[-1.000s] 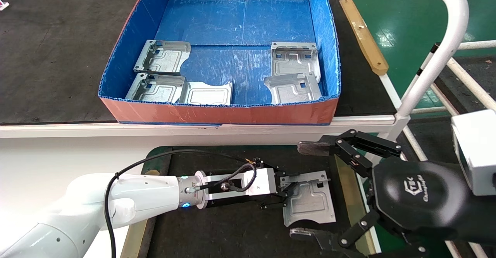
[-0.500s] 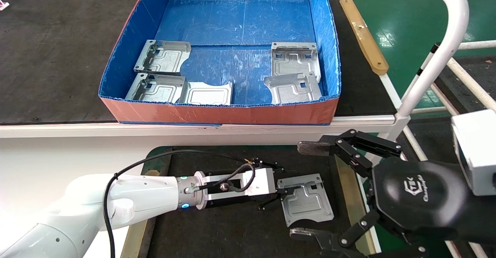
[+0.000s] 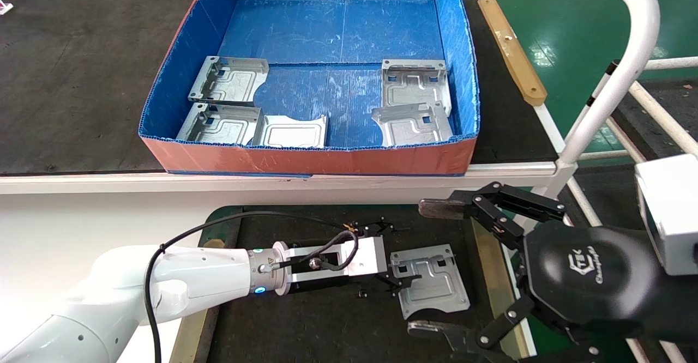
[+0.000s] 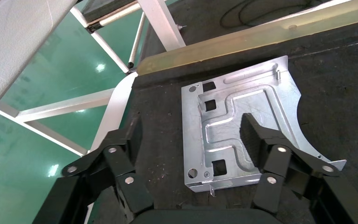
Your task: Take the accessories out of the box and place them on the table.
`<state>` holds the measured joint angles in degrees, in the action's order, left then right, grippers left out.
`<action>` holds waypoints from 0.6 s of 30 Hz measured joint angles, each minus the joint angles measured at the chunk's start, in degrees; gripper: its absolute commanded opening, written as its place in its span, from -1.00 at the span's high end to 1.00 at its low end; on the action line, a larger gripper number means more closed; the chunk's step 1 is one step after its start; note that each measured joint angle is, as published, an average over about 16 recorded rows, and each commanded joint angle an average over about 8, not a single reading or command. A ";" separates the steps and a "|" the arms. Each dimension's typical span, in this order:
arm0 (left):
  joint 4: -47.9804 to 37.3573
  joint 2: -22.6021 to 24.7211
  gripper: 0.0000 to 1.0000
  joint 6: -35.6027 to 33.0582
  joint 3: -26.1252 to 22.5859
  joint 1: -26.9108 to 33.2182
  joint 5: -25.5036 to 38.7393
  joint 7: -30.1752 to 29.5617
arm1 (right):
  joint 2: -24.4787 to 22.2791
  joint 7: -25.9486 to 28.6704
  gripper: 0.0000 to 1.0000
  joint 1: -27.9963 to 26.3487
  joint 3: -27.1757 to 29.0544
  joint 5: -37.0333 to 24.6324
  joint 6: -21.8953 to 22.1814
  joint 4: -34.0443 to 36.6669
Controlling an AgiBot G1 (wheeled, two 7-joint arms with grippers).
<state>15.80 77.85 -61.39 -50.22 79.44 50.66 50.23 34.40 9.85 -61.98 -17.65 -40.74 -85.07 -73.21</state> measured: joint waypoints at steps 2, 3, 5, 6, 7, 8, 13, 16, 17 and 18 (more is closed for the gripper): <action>0.50 -0.38 -1.00 -0.22 0.31 -0.16 -0.07 -0.53 | 0.00 0.00 -1.00 0.00 0.00 0.00 0.00 0.00; 0.85 -0.64 -1.00 -0.37 0.52 -0.27 -0.12 -0.90 | 0.00 0.00 -1.00 0.00 0.00 0.00 0.00 0.01; 1.72 -1.29 -1.00 -0.75 1.04 -0.54 -0.25 -1.82 | 0.00 0.00 -1.00 -0.01 -0.01 0.00 0.00 0.01; 2.24 -1.69 -1.00 -0.97 1.36 -0.71 -0.33 -2.38 | 0.00 -0.01 -1.00 -0.01 -0.01 0.00 0.00 0.01; 2.82 -2.12 -1.00 -1.22 1.70 -0.89 -0.41 -2.99 | 0.00 -0.01 -1.00 -0.01 -0.01 0.00 -0.01 0.01; 3.48 -2.61 -1.00 -1.49 2.09 -1.09 -0.51 -3.68 | 0.00 -0.01 -1.00 -0.01 -0.01 0.00 -0.01 0.02; 7.57 -5.64 -1.00 -3.22 4.51 -2.36 -1.14 -8.00 | 0.00 -0.02 -1.00 -0.02 -0.02 0.01 -0.01 0.03; 10.46 -7.78 -1.00 -4.43 6.22 -3.25 -1.58 -11.05 | 0.00 -0.02 -1.00 -0.02 -0.03 0.01 -0.01 0.03; 11.44 -8.51 -1.00 -4.84 6.80 -3.56 -1.73 -12.09 | 0.00 -0.02 -1.00 -0.02 -0.03 0.02 -0.01 0.03; 12.41 -9.22 -1.00 -5.25 7.37 -3.86 -1.88 -13.10 | 0.00 -0.02 -1.00 -0.02 -0.04 0.02 -0.01 0.03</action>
<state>28.20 68.63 -66.64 -42.85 75.59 48.79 37.13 34.39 9.83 -62.00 -17.68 -40.72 -85.08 -73.18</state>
